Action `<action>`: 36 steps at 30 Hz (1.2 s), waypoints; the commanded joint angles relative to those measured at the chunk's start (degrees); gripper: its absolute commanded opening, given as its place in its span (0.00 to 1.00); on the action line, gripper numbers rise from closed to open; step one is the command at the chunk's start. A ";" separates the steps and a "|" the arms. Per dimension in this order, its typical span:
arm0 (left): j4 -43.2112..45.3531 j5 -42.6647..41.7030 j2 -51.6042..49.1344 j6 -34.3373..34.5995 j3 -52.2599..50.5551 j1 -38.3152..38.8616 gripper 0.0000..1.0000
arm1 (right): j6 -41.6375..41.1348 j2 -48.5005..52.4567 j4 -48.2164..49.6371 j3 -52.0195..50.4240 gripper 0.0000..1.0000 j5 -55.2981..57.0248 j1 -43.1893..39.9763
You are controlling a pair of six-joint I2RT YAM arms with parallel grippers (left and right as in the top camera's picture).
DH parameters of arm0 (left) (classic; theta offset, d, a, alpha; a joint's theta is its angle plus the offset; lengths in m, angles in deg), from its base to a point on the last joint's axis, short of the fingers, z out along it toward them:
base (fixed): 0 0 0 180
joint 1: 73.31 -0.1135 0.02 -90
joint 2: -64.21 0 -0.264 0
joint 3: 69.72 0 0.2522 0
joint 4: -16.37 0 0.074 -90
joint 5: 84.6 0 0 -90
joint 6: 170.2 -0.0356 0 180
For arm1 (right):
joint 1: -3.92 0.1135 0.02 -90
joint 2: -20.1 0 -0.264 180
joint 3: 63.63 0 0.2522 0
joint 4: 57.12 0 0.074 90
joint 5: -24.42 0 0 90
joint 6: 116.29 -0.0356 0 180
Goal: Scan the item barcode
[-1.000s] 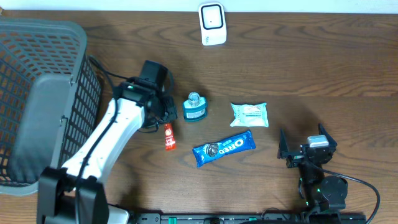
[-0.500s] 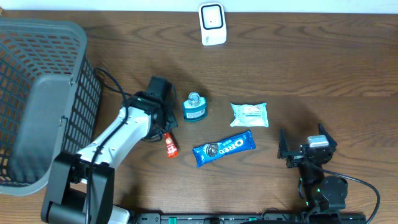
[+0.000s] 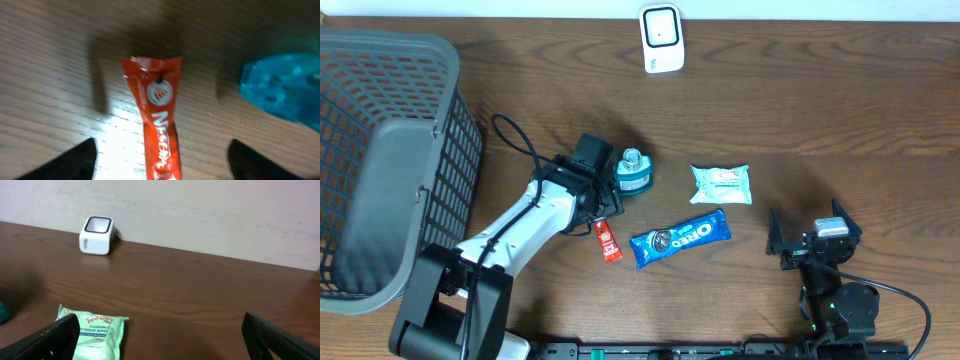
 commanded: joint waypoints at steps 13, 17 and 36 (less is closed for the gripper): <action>-1.11 6.47 4.61 -0.52 1.95 -0.02 0.91 | 0.79 -0.26 -0.22 -0.09 0.99 0.35 0.44; -2.27 10.03 11.82 -0.55 2.19 -0.02 0.91 | 0.79 -0.26 -0.22 -0.09 0.99 0.35 0.44; 34.69 38.40 53.48 -27.74 2.75 -0.02 0.91 | 0.79 -0.26 -0.22 -0.09 0.99 0.33 0.44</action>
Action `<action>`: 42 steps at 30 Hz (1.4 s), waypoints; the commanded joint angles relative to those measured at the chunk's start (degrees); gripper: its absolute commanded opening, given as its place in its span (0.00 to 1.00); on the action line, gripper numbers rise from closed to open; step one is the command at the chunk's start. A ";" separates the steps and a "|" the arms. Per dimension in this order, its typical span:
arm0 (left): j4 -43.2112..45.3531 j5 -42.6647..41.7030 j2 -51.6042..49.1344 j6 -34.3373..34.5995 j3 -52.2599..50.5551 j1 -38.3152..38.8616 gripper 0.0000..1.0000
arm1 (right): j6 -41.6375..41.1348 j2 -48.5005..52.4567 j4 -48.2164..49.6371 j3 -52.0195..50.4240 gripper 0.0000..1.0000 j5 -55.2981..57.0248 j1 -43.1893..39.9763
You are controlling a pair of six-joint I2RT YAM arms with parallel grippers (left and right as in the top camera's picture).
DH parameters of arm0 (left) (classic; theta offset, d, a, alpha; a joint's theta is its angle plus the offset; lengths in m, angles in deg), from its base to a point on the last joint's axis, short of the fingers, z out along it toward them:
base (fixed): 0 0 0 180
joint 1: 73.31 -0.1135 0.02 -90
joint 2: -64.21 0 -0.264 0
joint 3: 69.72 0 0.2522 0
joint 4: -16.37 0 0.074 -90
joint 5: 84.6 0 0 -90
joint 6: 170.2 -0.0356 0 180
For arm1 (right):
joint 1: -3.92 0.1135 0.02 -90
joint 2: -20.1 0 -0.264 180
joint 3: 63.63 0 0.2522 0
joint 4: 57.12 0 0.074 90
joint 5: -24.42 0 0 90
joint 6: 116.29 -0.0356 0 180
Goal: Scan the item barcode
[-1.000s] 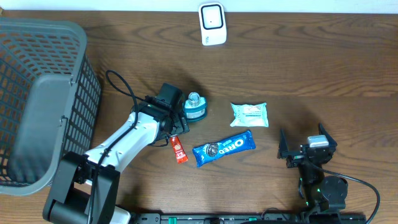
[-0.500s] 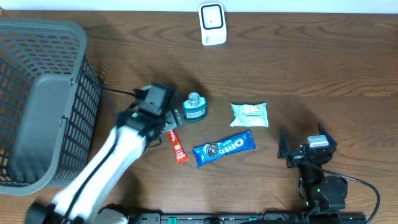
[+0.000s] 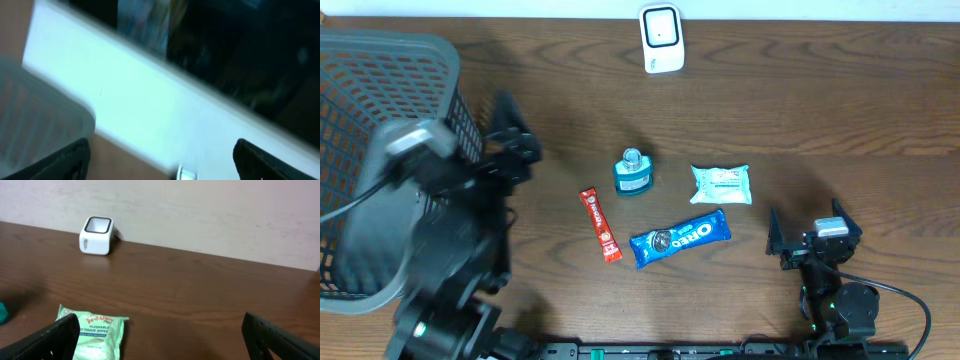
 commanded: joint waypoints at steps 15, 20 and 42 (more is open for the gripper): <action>22.82 21.18 -2.14 -50.23 0.66 0.00 0.92 | 0.79 -0.26 -0.20 -0.09 0.99 0.35 0.44; 23.37 22.56 -2.47 -51.01 0.66 -0.02 0.92 | 0.79 -0.26 -0.20 -0.09 0.99 0.35 0.44; 21.42 22.32 6.58 -45.24 0.63 -10.51 0.92 | 0.79 -0.26 -0.20 -0.09 0.99 0.33 0.44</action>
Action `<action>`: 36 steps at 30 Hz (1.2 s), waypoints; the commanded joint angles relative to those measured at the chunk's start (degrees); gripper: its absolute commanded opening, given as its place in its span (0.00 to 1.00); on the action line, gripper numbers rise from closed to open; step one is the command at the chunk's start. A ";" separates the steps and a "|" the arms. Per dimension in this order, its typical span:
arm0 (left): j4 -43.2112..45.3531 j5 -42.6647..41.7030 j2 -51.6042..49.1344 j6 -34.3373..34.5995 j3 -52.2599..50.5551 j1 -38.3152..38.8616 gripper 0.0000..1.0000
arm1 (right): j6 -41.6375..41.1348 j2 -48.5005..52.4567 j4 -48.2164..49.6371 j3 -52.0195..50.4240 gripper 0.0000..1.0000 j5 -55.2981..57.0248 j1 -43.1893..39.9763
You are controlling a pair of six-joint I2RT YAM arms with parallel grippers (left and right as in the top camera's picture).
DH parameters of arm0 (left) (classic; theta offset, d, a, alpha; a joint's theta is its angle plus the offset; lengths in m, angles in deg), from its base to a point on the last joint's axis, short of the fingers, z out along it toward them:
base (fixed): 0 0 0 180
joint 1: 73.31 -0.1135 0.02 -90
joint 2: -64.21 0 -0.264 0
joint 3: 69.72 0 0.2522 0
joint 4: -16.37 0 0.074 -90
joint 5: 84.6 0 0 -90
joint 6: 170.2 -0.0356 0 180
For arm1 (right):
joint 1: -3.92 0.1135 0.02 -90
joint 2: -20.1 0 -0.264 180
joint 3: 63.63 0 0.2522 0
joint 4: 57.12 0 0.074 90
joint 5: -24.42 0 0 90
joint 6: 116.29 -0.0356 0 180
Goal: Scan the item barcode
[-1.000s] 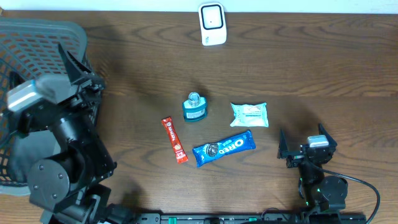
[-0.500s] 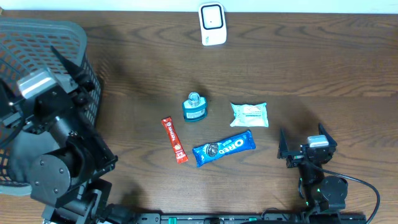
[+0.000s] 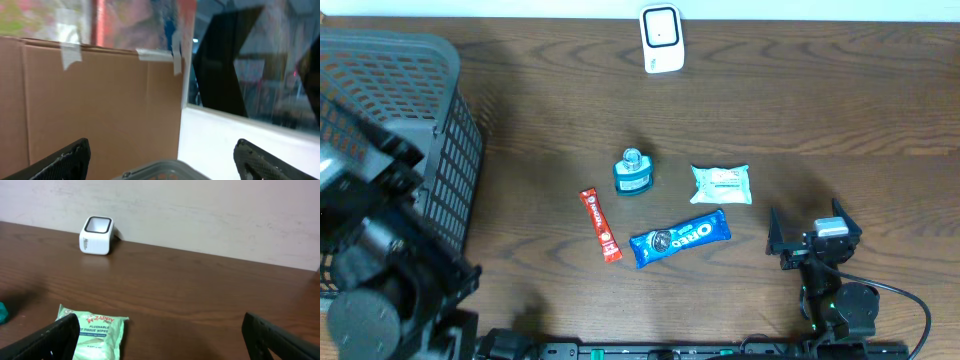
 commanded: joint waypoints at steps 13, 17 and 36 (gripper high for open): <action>-1.38 1.01 11.67 2.34 0.39 -3.32 0.92 | 0.79 -0.26 -0.24 -0.09 0.99 0.33 0.44; -3.48 0.59 11.67 6.54 0.39 -6.08 0.92 | 2.08 -0.26 -0.24 -0.09 0.99 3.76 0.44; -14.64 -10.14 14.03 17.35 0.37 -10.10 0.92 | -9.31 3.93 -3.74 9.46 0.99 -24.98 0.44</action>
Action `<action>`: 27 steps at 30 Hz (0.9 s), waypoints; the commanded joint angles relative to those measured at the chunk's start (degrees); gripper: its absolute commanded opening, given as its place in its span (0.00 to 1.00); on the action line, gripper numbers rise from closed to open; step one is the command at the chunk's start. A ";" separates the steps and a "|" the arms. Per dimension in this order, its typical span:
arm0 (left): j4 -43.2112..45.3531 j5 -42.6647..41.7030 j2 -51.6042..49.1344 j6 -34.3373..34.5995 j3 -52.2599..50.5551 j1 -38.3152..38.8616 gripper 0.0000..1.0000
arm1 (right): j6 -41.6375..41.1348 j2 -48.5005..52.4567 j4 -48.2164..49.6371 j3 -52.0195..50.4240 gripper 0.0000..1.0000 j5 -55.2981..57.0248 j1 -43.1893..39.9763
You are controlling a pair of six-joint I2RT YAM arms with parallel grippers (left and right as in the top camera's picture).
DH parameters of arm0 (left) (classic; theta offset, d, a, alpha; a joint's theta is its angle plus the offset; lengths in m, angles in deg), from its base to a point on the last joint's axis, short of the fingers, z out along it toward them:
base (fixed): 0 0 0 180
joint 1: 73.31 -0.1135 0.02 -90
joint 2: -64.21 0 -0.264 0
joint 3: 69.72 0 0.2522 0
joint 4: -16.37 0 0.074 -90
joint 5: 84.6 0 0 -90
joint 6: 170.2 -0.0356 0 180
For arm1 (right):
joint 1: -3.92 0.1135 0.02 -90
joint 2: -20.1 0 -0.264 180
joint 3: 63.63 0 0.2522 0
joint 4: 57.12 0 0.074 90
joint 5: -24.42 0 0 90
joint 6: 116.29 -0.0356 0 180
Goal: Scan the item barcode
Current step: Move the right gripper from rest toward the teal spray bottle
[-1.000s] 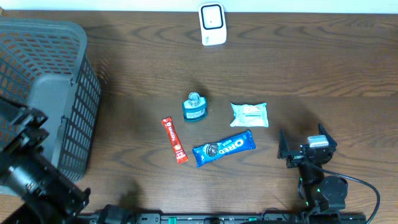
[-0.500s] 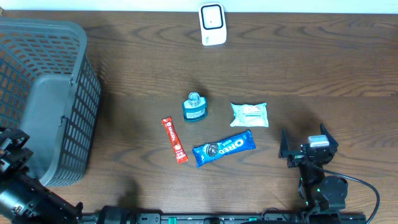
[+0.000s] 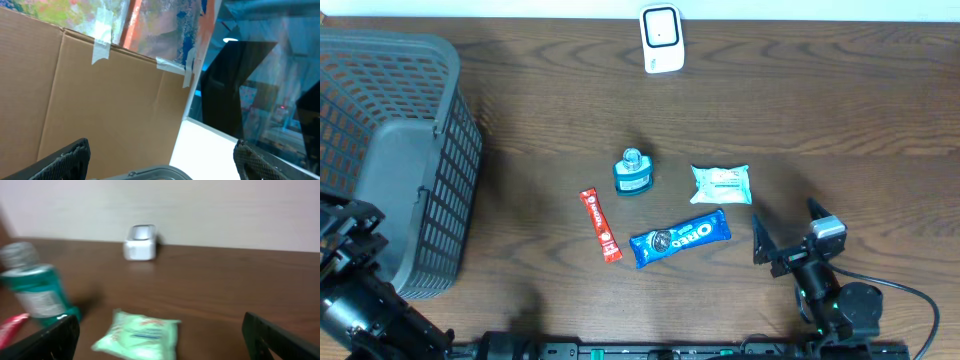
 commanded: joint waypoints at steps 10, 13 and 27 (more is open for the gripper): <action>-5.42 -7.04 11.26 3.63 0.28 -0.35 0.92 | 17.94 37.29 -30.80 41.68 0.99 -24.26 0.44; -5.88 -7.04 13.77 3.61 0.28 -0.35 0.92 | 27.67 53.29 -54.97 60.85 0.99 -26.69 0.46; -6.34 -7.21 14.97 4.46 0.17 -0.33 0.92 | 43.82 79.52 -59.89 85.42 0.99 -25.81 3.52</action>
